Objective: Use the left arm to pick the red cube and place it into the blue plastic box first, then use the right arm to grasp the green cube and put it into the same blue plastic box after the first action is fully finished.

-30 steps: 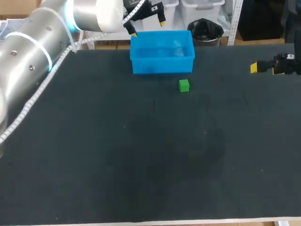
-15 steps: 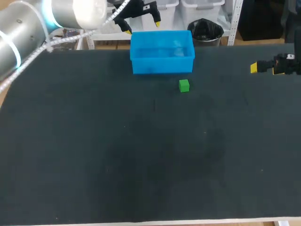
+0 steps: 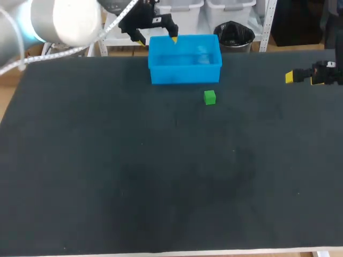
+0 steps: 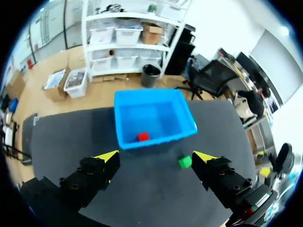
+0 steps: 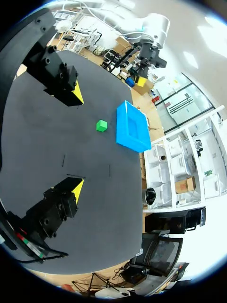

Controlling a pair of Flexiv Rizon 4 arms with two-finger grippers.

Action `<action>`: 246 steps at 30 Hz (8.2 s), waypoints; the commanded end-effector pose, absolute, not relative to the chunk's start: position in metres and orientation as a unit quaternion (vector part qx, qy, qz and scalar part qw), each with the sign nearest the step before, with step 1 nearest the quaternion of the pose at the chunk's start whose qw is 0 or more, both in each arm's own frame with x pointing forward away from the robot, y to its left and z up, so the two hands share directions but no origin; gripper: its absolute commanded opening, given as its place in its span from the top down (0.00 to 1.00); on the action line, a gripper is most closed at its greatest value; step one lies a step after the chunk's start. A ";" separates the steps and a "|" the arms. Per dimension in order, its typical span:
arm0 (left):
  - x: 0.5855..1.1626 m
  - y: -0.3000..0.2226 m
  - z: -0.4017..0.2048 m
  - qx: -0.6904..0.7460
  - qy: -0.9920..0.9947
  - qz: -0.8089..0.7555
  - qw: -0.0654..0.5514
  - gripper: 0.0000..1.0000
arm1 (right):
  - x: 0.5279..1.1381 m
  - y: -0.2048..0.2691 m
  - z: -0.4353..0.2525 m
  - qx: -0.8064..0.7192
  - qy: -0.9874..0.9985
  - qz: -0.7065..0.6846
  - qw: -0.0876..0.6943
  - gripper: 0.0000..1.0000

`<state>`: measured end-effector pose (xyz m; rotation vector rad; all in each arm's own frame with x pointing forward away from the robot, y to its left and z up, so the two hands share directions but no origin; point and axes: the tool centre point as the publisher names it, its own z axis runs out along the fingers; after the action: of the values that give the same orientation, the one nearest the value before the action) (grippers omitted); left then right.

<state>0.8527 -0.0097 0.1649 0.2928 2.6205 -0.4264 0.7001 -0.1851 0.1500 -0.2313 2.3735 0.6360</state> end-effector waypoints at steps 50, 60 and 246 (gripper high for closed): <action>0.740 0.067 0.141 0.389 0.860 -0.151 0.295 0.00 | 0.700 -0.185 0.150 -0.088 0.908 0.243 0.330 0.00; 0.740 0.067 0.141 0.389 0.860 -0.151 0.295 0.00 | 0.700 -0.185 0.150 -0.088 0.908 0.243 0.330 0.00; 0.740 0.067 0.141 0.389 0.860 -0.151 0.295 0.00 | 0.810 0.009 0.047 -0.062 0.998 -0.007 0.028 0.00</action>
<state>0.7401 0.0646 0.1413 1.0289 2.2965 -0.3921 0.8045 0.0075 0.0528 -0.1931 3.0726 -0.0190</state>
